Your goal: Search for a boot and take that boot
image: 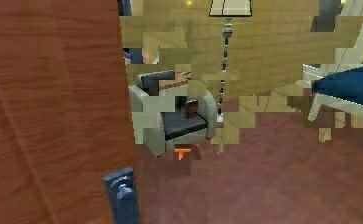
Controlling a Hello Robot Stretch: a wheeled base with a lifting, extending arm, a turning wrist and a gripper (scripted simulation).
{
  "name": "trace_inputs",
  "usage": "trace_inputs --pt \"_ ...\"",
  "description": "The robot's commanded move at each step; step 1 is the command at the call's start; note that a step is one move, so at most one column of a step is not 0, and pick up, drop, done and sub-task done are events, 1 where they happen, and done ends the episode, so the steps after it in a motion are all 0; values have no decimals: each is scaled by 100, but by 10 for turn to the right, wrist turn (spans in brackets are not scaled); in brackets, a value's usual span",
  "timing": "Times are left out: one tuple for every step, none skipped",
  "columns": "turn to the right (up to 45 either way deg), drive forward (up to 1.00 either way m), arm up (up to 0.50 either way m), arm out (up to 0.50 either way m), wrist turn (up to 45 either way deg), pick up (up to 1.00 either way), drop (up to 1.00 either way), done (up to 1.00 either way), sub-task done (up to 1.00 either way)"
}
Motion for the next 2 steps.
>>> trace_inputs --pt "450 0 0 0 0 0 0 0 0" --pt "450 0 0 0 0 0 0 0 0"
